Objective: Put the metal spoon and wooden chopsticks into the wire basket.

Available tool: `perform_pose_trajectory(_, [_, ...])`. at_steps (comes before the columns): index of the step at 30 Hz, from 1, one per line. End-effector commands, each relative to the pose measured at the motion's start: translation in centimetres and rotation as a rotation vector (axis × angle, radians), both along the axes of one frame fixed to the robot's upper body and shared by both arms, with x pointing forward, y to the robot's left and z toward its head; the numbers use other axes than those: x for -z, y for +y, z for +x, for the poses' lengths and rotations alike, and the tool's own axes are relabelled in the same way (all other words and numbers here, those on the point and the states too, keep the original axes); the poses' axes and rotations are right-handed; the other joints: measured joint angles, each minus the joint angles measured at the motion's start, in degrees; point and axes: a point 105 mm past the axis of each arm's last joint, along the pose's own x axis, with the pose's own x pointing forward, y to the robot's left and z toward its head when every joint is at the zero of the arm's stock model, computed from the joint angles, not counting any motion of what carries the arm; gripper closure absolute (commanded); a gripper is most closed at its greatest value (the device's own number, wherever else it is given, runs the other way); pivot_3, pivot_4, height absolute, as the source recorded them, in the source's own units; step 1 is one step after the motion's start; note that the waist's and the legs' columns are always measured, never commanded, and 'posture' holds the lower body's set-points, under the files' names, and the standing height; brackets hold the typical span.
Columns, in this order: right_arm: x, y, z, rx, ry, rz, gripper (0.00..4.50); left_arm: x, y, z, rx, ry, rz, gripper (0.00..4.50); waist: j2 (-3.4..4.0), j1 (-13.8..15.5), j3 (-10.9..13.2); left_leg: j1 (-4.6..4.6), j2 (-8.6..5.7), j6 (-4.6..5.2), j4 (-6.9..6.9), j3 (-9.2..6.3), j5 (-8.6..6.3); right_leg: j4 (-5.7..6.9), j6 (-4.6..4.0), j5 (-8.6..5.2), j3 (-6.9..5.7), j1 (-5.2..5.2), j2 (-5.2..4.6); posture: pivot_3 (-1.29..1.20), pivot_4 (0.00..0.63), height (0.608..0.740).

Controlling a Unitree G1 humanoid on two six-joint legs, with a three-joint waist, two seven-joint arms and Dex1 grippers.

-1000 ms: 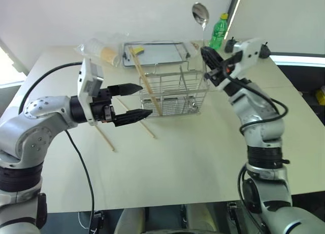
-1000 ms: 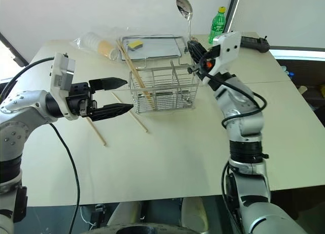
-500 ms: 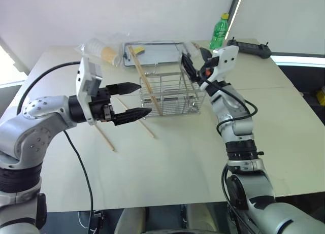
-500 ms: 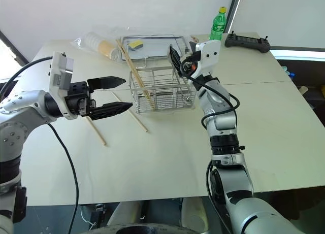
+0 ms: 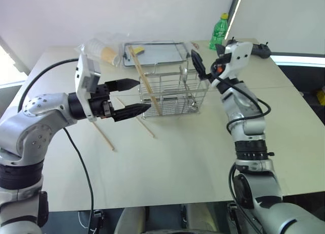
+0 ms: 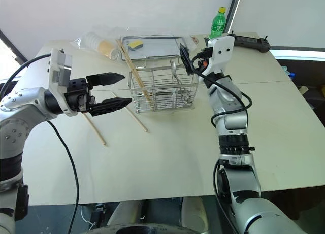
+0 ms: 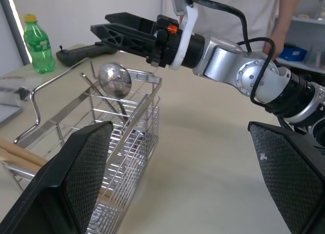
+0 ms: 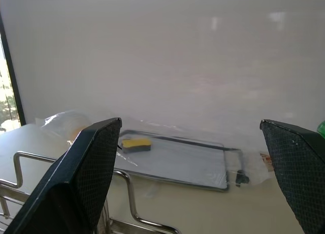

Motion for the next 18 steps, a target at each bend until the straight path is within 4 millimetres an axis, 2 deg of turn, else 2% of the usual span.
perform_pose_trajectory(1, [-5.0, -1.6, -3.0, -0.074, -0.129, -0.072, 0.03, -1.1, 0.1, -0.1, -0.003, -0.051, -0.011, 0.00, 0.00, 0.2, 0.0, -0.02, -0.01, 0.00, 0.00, 0.00, 0.00, -0.01, 0.00, 0.00, 0.00, -0.01, -0.01, 0.00, 0.150, 0.709])
perform_pose_trajectory(4, [-6.1, -3.1, -5.7, -0.190, -0.092, -0.152, 0.03, -1.1, 0.6, 0.3, -0.034, -0.053, -0.019, 0.00, -0.03, 0.2, 0.0, -0.03, -0.02, 0.01, -0.07, 0.00, -0.01, -0.06, 0.01, 0.00, -0.01, -0.01, -0.03, 0.00, 0.150, 0.709])
perform_pose_trajectory(7, [-6.3, -4.2, -8.3, -0.301, -0.019, -0.231, 0.03, -1.1, 1.1, 0.7, -0.071, -0.054, -0.025, 0.00, -0.09, 0.2, 0.0, -0.01, 0.00, 0.05, -0.11, 0.00, -0.03, -0.08, 0.02, -0.02, -0.02, 0.01, -0.04, 0.00, 0.150, 0.709])
perform_pose_trajectory(12, [-4.2, -4.6, -13.5, -0.505, 0.152, -0.355, 0.03, -1.8, 3.5, 3.0, -0.254, -0.025, -0.118, 0.00, -0.15, 0.3, 0.0, 0.04, 0.10, 0.07, -0.08, 0.04, -0.04, -0.13, -0.13, -0.13, -0.03, 0.11, -0.04, 0.00, 0.150, 0.709])
perform_pose_trajectory(15, [-2.2, -4.3, -15.8, -0.576, 0.253, -0.410, 0.03, -2.3, 5.6, 5.1, -0.427, 0.025, -0.184, 0.00, -0.27, 0.3, 0.1, 0.04, 0.15, 0.07, 0.01, 0.05, -0.04, -0.19, -0.05, -0.17, -0.08, 0.19, -0.01, 0.00, 0.150, 0.709])
perform_pose_trajectory(18, [-1.0, -3.8, -17.6, -0.618, 0.303, -0.437, 0.03, -1.5, 7.6, 7.3, -0.631, 0.144, -0.179, 0.00, -0.37, 0.5, 0.1, 0.06, 0.17, 0.07, 0.15, 0.03, -0.04, -0.20, 0.13, -0.26, -0.13, 0.30, -0.01, 0.00, 0.150, 0.709])
